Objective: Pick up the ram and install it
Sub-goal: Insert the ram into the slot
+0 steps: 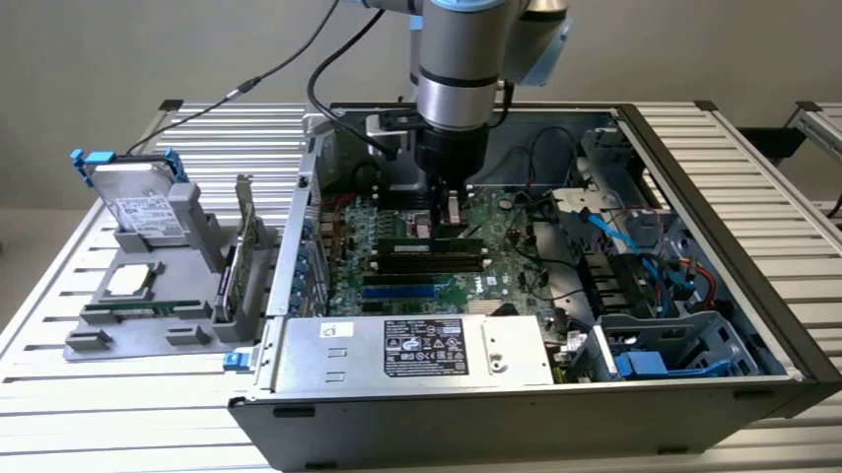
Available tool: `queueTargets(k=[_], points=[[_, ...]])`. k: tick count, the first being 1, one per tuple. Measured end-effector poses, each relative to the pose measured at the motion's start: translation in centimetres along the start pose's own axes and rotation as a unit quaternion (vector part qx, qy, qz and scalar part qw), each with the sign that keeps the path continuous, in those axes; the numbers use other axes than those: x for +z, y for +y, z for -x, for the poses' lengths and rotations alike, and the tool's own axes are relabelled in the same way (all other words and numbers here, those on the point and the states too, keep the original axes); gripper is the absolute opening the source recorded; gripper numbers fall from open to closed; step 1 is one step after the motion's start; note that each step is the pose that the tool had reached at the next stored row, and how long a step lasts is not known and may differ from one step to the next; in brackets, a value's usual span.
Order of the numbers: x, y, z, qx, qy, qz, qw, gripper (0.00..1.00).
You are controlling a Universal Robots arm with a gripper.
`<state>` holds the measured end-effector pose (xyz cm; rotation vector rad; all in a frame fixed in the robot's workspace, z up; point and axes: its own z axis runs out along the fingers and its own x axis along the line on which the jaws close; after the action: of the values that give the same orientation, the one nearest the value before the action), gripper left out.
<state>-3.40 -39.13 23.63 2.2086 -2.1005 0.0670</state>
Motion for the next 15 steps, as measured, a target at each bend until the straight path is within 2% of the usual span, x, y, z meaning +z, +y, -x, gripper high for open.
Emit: queueTargets(k=[3,8,15], points=[[0.03,0.03,0.02,0.000,0.0020,-0.0014,1.0000,0.14],[0.24,0.05,0.07,0.001,0.0097,-0.0056,0.9999,0.14],[0.38,0.05,0.25,0.001,0.0122,-0.0077,0.9999,0.14]])
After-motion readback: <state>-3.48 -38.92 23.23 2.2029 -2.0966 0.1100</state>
